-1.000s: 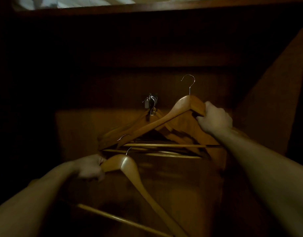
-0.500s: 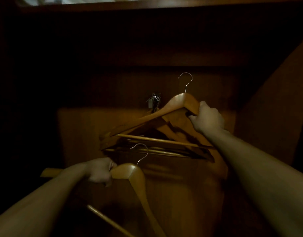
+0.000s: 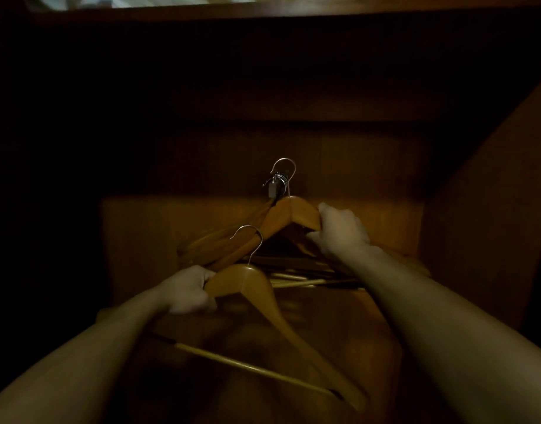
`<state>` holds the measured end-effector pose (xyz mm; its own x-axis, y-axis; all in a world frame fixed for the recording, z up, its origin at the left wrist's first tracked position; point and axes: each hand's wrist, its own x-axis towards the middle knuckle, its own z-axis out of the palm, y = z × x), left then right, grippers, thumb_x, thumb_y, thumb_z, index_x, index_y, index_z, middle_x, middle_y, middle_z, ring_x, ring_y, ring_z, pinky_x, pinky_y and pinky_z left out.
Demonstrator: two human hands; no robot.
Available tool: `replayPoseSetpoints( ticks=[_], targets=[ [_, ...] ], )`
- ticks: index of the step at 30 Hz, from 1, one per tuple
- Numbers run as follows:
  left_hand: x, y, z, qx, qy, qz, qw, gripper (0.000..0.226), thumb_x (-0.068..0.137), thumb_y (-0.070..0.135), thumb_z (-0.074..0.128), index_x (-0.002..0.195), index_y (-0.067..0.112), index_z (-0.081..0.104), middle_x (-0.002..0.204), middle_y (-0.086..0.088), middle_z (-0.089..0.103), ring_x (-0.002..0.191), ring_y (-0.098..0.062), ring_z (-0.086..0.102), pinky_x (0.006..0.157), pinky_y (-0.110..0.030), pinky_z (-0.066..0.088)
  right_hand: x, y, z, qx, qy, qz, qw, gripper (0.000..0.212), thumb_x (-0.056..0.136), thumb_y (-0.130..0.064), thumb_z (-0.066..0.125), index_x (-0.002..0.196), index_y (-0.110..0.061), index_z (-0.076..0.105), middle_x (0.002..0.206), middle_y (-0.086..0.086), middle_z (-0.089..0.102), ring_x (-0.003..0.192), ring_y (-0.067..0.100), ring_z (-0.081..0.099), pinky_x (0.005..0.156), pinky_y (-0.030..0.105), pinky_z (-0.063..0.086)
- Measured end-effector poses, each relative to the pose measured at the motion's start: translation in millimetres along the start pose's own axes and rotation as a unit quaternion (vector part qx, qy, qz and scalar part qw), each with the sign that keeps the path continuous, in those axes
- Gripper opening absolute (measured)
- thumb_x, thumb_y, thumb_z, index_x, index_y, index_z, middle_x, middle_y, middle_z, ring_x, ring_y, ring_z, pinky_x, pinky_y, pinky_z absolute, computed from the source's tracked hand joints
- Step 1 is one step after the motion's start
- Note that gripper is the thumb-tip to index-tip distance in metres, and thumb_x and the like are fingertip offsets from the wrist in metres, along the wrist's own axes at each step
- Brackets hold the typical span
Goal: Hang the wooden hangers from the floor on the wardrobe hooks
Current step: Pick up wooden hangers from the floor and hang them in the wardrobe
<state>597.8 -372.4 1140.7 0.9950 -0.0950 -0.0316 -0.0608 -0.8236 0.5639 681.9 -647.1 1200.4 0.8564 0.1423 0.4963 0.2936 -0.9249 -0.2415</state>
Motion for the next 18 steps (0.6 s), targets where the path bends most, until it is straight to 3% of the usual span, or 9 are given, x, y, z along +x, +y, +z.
replayPoseSetpoints(
  ticks=[4, 9, 14, 18],
  targets=[
    [9, 4, -5, -0.013, 0.013, 0.000, 1.000, 0.025, 0.075, -0.003, 0.071, 0.086, 0.019, 0.067, 0.059, 0.006, 0.061, 0.045, -0.007, 0.054, 0.047, -0.022, 0.042, 1, -6, 10, 0.001, -0.031, -0.010, 0.999, 0.044, 0.087, -0.053, 0.070, 0.112, -0.020, 0.055, 0.098, 0.000, 0.062, 0.090, 0.021, 0.061, 0.079, 0.038, 0.054],
    [22, 1, -8, -0.029, 0.017, 0.000, 0.999, 0.024, 0.075, -0.002, 0.072, 0.088, 0.019, 0.069, 0.063, 0.003, 0.064, 0.054, -0.012, 0.058, 0.052, -0.026, 0.045, 4, -4, 23, -0.005, -0.071, 0.007, 0.997, 0.067, 0.080, -0.074, 0.062, 0.117, -0.019, 0.056, 0.100, 0.003, 0.064, 0.092, 0.023, 0.063, 0.083, 0.042, 0.057],
    [37, -6, -6, -0.033, 0.003, 0.012, 0.999, 0.024, 0.074, -0.001, 0.073, 0.079, 0.023, 0.067, 0.065, 0.001, 0.063, 0.058, -0.016, 0.057, 0.055, -0.028, 0.043, 3, -1, 29, -0.004, -0.080, -0.011, 0.997, 0.082, 0.079, -0.081, 0.054, 0.131, -0.018, 0.046, 0.111, 0.006, 0.062, 0.097, 0.025, 0.062, 0.083, 0.042, 0.056],
    [44, -3, -4, -0.046, 0.001, 0.017, 0.999, 0.024, 0.074, -0.002, 0.073, 0.088, 0.018, 0.069, 0.063, 0.003, 0.064, 0.051, -0.010, 0.057, 0.051, -0.025, 0.043, 3, 0, 32, 0.020, -0.081, -0.034, 0.996, 0.078, 0.085, -0.077, 0.050, 0.133, -0.018, 0.037, 0.119, 0.007, 0.059, 0.101, 0.025, 0.062, 0.086, 0.043, 0.056]
  ],
)
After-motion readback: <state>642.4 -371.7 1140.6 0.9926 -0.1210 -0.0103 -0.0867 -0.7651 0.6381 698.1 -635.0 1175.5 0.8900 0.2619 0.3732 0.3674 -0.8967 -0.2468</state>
